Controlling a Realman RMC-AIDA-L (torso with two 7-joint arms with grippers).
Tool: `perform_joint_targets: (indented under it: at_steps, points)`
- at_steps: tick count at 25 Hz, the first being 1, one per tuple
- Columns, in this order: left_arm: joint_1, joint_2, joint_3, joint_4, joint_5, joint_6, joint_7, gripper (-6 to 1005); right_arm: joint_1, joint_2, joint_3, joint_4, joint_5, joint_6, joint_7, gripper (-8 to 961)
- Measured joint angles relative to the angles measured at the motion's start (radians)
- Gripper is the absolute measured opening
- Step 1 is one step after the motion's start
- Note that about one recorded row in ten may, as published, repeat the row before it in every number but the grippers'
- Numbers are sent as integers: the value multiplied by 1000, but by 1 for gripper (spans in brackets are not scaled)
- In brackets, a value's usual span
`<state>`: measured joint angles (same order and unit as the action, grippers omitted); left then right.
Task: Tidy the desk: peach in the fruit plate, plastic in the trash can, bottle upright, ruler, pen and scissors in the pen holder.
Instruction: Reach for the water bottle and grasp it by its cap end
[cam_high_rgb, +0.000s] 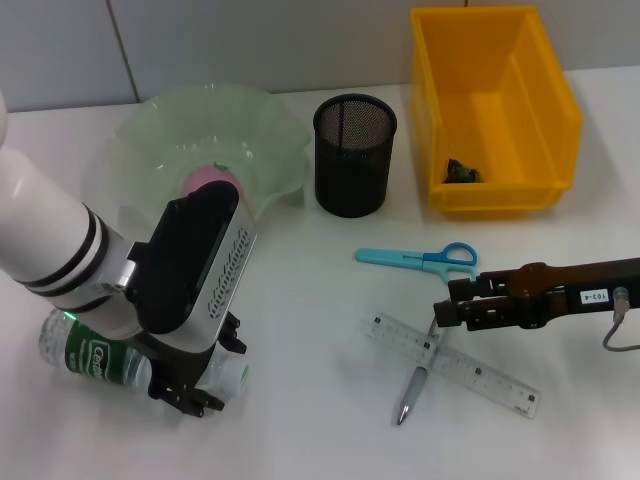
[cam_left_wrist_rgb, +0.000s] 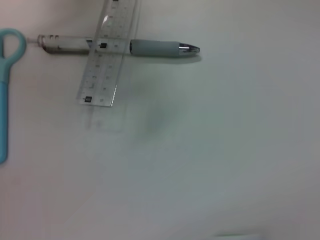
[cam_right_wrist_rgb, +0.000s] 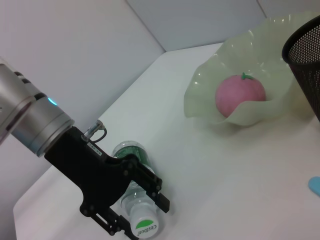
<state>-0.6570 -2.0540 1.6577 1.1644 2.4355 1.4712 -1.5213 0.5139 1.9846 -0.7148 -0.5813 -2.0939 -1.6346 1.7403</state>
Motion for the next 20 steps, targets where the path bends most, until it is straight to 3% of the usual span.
perform_joint_targets:
  at_steps: [1, 5, 20]
  points:
    - [-3, 0, 3, -1, 2, -3, -2, 758, 0, 0, 0, 0, 0, 2, 0, 741]
    - [-6, 0, 5, -2, 3, -3, -5, 603, 1, 0, 0, 0, 0, 7, 0, 740]
    - [-9, -1, 7, -3, 5, -2, -11, 458, 1, 0, 0, 0, 0, 10, 1, 741]
